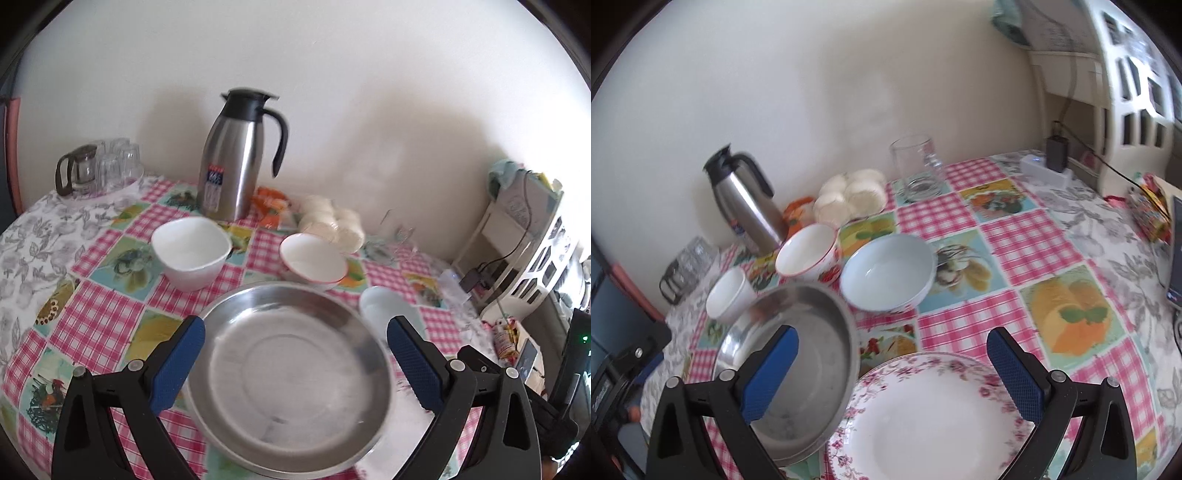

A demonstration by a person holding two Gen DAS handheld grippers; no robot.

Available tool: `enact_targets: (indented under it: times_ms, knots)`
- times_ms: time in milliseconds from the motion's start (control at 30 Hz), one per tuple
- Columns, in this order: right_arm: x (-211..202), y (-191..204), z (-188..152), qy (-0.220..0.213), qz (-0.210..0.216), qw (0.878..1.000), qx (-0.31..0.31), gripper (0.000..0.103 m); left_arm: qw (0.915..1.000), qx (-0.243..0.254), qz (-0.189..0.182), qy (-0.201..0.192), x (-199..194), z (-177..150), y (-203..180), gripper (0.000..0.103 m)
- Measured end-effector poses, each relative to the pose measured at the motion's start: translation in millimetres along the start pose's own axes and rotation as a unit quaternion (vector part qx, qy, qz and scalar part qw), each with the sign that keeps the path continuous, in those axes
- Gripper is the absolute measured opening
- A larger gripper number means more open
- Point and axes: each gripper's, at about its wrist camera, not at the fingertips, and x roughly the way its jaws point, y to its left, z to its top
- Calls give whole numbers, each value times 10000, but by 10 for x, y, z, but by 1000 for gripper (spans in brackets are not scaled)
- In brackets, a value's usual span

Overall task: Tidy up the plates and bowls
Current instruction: 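Move both grippers to the floral-rim white plate and grip its rim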

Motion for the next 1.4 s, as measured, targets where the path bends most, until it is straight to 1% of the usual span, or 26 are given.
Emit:
enact_targets:
  times_ms: [67,100,133,200,267,300,400,467,567,667,833,933,1000,1067,1167,1233,1300,1400]
  knots:
    - [-103,-131,22,-217,-124,9994,238,103,9997,195,81,-133,-65,7,-122,99]
    - [-172,-207,35,-372,-171,9984,378,103,9993,334,43,-167,-90,3,-196,99]
    - [-215,-260,49,-466,-161,9977,471,103,9990,420,-10,-179,-106,-4,-242,99]
    - [-317,-389,68,-636,3,9952,739,103,9983,543,-149,-160,-153,-49,-343,99]
    - [-365,-481,81,-689,172,9931,935,103,9980,562,-243,-144,-192,-95,-436,99]
    - [-382,-518,83,-709,189,9923,998,103,9979,576,-257,-140,-209,-108,-474,99]
    - [-409,-614,74,-678,-110,9913,1126,103,9976,635,-256,-102,-238,-150,-581,99]
    - [-405,-669,60,-608,-124,9919,1110,103,9970,715,-290,20,-227,-187,-656,99]
    - [-424,-766,43,-573,-38,9919,1135,103,9949,814,-462,382,-161,-272,-771,99]
    - [-394,-830,14,-420,-14,9926,1138,103,9918,751,-750,706,-103,-356,-850,99]
    - [-269,-887,-45,-179,-105,9949,985,103,9874,771,-934,1018,-64,-490,-976,99]
    - [-201,-927,-75,-11,-166,9957,911,103,9824,741,-1083,1328,-29,-590,-1054,99]
    - [-123,-969,-114,218,-141,9953,930,103,9766,674,-1192,1656,27,-674,-1092,99]
    - [-22,-1022,-159,457,-99,9941,978,103,9712,648,-1182,1966,95,-777,-1130,99]
    - [125,-1072,-234,858,-171,9916,953,103,9634,587,-1086,2380,210,-918,-1151,99]
    - [217,-1124,-295,1087,-194,9888,999,103,9612,550,-954,2528,251,-968,-1125,99]
    - [283,-1190,-345,1259,-249,9855,1107,103,9592,399,-821,2676,307,-1013,-1062,99]
    - [332,-1261,-403,1416,-296,9815,1251,102,9559,-11,-653,2862,387,-1041,-901,98]
